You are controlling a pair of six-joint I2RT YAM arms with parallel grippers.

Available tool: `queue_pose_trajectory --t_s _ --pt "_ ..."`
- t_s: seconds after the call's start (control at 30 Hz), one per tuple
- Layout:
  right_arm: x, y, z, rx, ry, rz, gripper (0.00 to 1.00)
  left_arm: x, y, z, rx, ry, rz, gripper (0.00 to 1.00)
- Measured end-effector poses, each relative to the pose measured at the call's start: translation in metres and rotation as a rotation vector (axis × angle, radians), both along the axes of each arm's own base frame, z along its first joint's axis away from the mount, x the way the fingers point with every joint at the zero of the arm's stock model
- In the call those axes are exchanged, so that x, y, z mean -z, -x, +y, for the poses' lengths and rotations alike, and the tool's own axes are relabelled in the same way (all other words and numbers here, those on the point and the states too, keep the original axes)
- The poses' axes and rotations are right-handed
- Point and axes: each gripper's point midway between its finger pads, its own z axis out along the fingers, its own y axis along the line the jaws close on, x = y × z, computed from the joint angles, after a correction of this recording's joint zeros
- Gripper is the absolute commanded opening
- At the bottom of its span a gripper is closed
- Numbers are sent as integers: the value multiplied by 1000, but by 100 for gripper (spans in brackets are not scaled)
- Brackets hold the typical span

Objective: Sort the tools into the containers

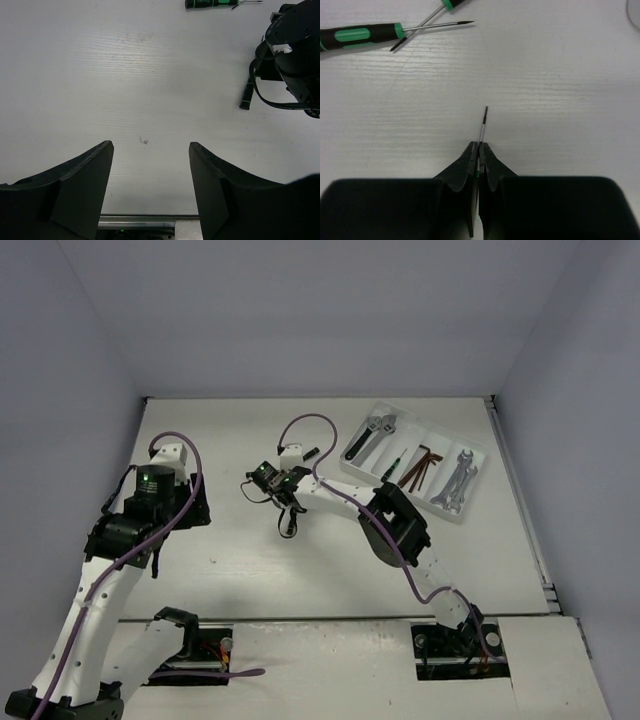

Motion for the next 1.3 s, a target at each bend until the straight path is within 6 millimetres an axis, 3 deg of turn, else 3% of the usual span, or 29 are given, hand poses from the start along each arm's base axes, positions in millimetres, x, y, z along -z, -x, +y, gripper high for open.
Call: queue_pose_trajectory --t_s 0.47,0.7,0.8,1.07,1.17,1.3 --pt "-1 -10 -35 -146 27 17 0 5 -2 -5 9 15 25 59" --pt "-8 3 -68 -187 71 30 0 7 -3 -7 8 30 39 59" --pt "-25 0 -86 -167 57 5 0 9 -4 -9 8 39 50 59" --pt "-108 -26 -140 -46 -31 -164 0 16 -7 -13 9 46 84 59" --pt "-124 -36 -167 13 -28 -203 0 17 -7 -13 7 50 88 59" --pt "-127 -57 -218 122 -12 -215 0 17 -7 -15 7 61 89 59"
